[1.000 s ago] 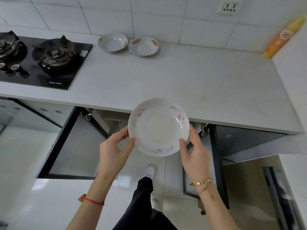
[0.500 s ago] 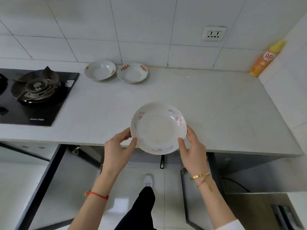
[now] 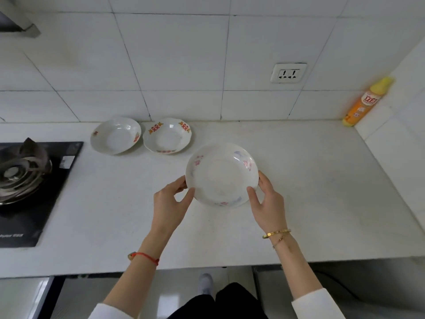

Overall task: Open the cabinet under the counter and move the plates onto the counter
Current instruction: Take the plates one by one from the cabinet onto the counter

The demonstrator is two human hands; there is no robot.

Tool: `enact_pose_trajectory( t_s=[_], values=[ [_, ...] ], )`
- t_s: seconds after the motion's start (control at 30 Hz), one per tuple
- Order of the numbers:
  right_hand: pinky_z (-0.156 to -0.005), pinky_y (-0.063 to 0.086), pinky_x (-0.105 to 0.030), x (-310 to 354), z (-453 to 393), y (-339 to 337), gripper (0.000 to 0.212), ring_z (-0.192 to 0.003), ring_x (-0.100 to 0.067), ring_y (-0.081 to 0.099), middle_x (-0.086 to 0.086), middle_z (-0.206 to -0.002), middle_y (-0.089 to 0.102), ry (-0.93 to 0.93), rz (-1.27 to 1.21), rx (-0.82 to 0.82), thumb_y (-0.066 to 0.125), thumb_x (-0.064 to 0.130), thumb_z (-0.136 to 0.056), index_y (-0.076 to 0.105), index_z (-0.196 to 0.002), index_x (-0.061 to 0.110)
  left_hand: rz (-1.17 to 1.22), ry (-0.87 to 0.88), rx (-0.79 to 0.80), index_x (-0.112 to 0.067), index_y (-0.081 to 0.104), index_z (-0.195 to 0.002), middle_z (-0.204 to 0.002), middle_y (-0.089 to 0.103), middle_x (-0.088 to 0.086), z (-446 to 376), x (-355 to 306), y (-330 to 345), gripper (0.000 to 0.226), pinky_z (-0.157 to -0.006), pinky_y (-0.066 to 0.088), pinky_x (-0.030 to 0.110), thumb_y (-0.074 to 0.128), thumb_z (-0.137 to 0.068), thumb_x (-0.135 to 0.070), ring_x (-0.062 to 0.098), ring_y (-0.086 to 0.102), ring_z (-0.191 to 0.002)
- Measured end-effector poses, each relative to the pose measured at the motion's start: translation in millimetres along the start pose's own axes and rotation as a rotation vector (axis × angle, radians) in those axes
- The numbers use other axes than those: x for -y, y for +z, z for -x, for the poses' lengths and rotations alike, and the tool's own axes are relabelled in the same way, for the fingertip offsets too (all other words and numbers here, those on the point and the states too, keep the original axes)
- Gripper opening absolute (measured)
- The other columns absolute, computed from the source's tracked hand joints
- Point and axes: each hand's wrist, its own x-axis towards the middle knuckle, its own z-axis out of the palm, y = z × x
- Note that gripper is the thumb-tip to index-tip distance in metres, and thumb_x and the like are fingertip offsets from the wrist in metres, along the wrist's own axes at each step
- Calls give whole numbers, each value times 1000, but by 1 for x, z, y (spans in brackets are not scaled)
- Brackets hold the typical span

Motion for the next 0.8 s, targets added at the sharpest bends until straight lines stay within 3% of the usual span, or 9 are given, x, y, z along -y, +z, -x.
enact_pose_trajectory(
  t_s=[0.13,0.3,0.4,0.57,0.67,0.8],
  values=[
    [-56,38,-3,-13,-38,2,46,-58,-6,54,17,-101,60,14,24,-13,55,19,-92,44,-137,20,-14,10,21,-27,68,-120,-106,68,-23,-39,-6,17,32,-93,46,15,66,-88,-22,4,65,-103],
    [-70,41,-11,-33,-90,9,46,-84,-13,64,4,-118,66,19,32,43,54,20,-93,42,-137,17,-33,-16,12,-22,67,-123,-102,66,-21,-84,-7,40,34,-84,39,-2,66,-89,-20,3,64,-96],
    [-73,42,-21,-48,-124,20,45,-90,-19,65,4,-122,64,7,58,96,51,22,-94,40,-138,19,-37,-57,2,-23,66,-124,-104,64,-22,-111,-3,54,35,-87,41,8,66,-89,-19,5,63,-97],
    [-74,42,-25,-71,-176,45,49,-83,-23,62,2,-125,62,32,73,210,47,15,-93,35,-140,24,4,-154,-37,-19,65,-125,-108,69,-11,-153,11,76,36,-90,43,15,66,-90,-15,5,61,-97],
    [-68,39,-26,-80,-201,60,50,-70,-17,50,-2,-119,63,22,74,259,45,11,-92,34,-139,26,7,-196,-59,-16,64,-126,-111,70,-4,-176,24,88,37,-93,46,21,65,-90,-13,8,62,-98],
    [-63,39,-23,-93,-227,78,51,-74,-19,52,-10,-107,64,30,102,298,45,9,-92,34,-140,21,14,-208,-68,-18,66,-123,-109,73,-4,-202,42,103,36,-95,52,29,66,-88,-10,12,67,-100]
  ],
)
